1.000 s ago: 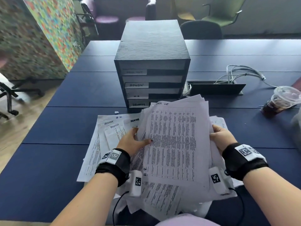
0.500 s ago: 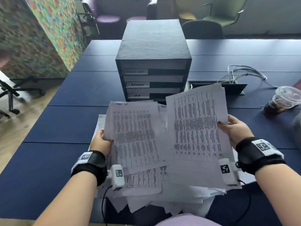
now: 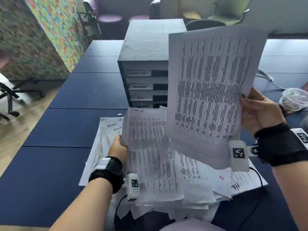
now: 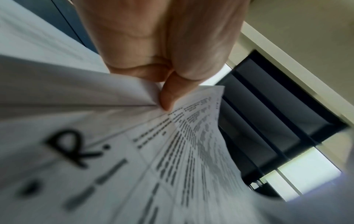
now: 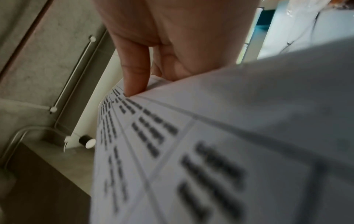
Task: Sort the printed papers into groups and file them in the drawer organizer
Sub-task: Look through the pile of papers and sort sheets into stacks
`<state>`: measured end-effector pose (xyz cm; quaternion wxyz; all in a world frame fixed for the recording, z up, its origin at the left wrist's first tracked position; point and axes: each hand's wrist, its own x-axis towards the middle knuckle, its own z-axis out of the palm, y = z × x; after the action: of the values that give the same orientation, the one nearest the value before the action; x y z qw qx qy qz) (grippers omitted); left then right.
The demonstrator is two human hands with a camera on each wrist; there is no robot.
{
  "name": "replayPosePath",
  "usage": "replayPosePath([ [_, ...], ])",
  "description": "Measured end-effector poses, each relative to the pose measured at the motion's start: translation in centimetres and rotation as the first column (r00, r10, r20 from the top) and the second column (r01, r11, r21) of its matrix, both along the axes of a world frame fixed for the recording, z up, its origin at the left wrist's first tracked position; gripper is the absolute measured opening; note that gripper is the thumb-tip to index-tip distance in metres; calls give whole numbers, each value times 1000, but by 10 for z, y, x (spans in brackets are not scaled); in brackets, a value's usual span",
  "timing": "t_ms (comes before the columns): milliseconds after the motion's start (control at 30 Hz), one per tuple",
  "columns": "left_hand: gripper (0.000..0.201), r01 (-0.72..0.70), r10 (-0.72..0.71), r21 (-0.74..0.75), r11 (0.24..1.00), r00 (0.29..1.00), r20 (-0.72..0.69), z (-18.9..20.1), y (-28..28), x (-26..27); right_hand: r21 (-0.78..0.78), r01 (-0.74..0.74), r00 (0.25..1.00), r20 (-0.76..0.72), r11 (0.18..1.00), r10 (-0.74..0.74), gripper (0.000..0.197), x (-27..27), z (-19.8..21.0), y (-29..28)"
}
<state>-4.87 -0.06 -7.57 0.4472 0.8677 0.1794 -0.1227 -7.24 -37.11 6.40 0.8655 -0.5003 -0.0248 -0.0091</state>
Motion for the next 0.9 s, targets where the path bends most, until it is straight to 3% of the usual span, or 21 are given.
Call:
replayPosePath([
  [100, 37, 80, -80, -12, 997, 996, -31, -4, -20, -4, 64, -16, 1000, -21, 998, 18, 61, 0, -4, 3],
  [267, 56, 220, -210, 149, 964, 974, -81, -7, -36, -9, 64, -23, 998, -63, 998, 27, 56, -3, -10, 12],
  [500, 53, 149, -140, 140, 979, 987, -74, -6, -32, -5, 77, -64, 998, -12, 995, 65, 66, 2, 5, 20],
  [600, 50, 134, -128, 117, 984, 990, -59, -13, -28, -1, 88, -62, 996, -60, 994, 68, 59, 2, -4, 18],
  [733, 51, 168, -165, 109, 980, 986, -38, -9, -30, -3, -171, 89, 943, -304, 981, -138, 38, 3, -49, 14],
  [800, 53, 176, -174, 64, 982, 984, -39, -9, -32, -6, -397, 109, 860, -421, 911, -287, 32, 3, -85, 10],
  [900, 51, 191, -191, 40, 981, 982, -5, -13, -37, -9, -677, -3, 766, -475, 736, -433, 32, 1, -127, 0],
])
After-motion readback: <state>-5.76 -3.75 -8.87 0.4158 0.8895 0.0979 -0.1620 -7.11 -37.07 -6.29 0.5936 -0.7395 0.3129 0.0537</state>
